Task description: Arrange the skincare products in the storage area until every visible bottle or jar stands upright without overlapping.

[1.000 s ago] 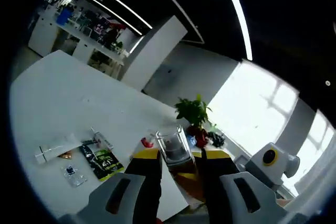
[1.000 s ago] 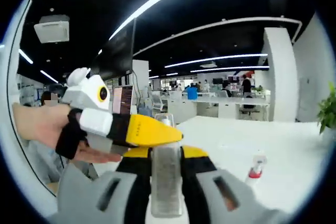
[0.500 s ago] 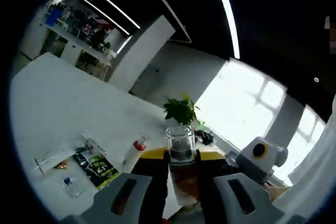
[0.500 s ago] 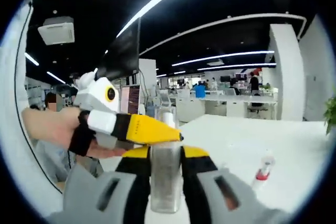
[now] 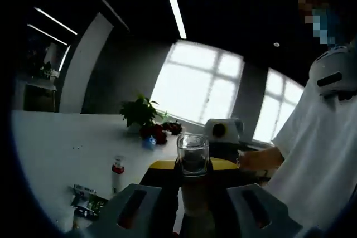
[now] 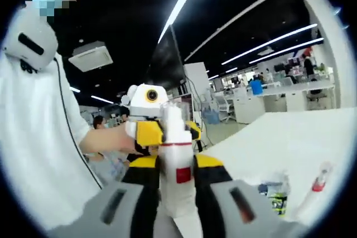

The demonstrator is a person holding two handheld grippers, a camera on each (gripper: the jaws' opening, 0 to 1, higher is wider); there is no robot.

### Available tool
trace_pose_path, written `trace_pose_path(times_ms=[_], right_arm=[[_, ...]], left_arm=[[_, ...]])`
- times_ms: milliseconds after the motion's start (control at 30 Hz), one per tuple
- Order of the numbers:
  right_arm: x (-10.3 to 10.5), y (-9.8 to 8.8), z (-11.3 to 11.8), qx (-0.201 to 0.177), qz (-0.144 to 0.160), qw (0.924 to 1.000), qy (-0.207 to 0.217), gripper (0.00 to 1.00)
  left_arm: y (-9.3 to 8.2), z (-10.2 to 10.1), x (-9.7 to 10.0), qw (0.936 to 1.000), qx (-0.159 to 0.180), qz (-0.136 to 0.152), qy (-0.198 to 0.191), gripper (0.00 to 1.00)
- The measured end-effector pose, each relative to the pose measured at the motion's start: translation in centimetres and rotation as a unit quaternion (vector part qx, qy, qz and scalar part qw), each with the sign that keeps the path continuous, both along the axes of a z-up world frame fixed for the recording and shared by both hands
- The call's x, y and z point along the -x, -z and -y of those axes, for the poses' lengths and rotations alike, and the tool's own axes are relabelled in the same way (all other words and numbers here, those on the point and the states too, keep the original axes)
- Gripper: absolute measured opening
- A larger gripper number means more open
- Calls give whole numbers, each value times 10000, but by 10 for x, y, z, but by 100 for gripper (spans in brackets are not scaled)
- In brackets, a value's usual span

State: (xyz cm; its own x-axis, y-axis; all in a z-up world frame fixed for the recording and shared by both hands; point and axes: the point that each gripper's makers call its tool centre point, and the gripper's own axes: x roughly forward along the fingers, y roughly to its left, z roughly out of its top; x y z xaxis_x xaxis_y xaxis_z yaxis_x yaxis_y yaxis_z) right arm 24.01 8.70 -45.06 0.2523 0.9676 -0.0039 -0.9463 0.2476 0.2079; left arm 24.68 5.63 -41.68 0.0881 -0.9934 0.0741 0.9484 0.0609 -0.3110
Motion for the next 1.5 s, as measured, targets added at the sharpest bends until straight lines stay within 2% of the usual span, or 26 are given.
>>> trace_pose_path(times_ms=[100, 133, 300, 400, 500, 567, 700, 733, 800, 833, 867, 967, 1033, 1100, 1233, 1267, 1300, 1400, 1500], right_arm=[[6, 1, -4, -70, -155, 9996, -218, 22], [8, 0, -6, -87, -139, 9995, -283, 22], [22, -3, -12, -110, -122, 9984, -544, 21], [16, -7, -3, -102, -1, 9994, -335, 20], [2, -10, 10, -96, -9, 10000, -11, 20], [-4, -12, 15, -49, 73, 9998, 150, 20], [-23, -9, 25, 161, 344, 9968, 704, 20], [-30, -7, 28, 205, 390, 9946, 945, 20], [-44, 0, 37, 397, 517, 9862, 1521, 20], [-48, 3, 40, 482, 536, 9820, 1744, 20], [-53, 8, 44, 584, 571, 9760, 2019, 20], [-59, 12, 49, 612, 607, 9672, 2390, 20], [-62, 15, 53, 675, 692, 9618, 2561, 20], [-65, 18, 56, 789, 809, 9552, 2736, 20], [-72, 23, 65, 1180, 1133, 9373, 3078, 20], [-73, 23, 66, 1167, 1149, 9361, 3113, 20], [-75, 23, 69, 1201, 1224, 9310, 3223, 20], [-78, 27, 73, 1179, 1207, 9278, 3327, 20], [-80, 30, 76, 1150, 1140, 9279, 3359, 20]], left_arm=[[-4, -3, 6, 9997, -3, 171, 177, 16], [-5, -5, 9, 9989, -13, 326, 336, 16], [-11, -3, 22, 9963, -18, 495, 704, 16], [-13, 2, 19, 9965, -5, 519, 654, 16], [-15, 9, -1, 9994, 58, 324, 98, 16], [-18, 16, -9, 9992, 162, 271, -249, 17], [-16, 22, -27, 9931, 50, 444, -1081, 19], [-14, 22, -29, 9921, 20, 408, -1182, 20], [-8, 22, -41, 9837, -164, 306, -1767, 20], [-2, 22, -48, 9761, -287, 239, -2140, 20], [1, 22, -51, 9719, -343, 196, -2322, 20], [8, 24, -57, 9599, -315, -77, -2786, 19], [11, 29, -56, 9584, -293, -60, -2840, 18], [17, 31, -59, 9545, -429, -55, -2950, 17], [23, 38, -65, 9492, -590, -29, -3092, 17], [24, 41, -67, 9462, -642, -17, -3173, 18], [25, 43, -69, 9444, -665, 3, -3219, 18], [29, 48, -73, 9369, -861, 111, -3385, 19], [34, 51, -74, 9349, -979, 118, -3409, 19]])
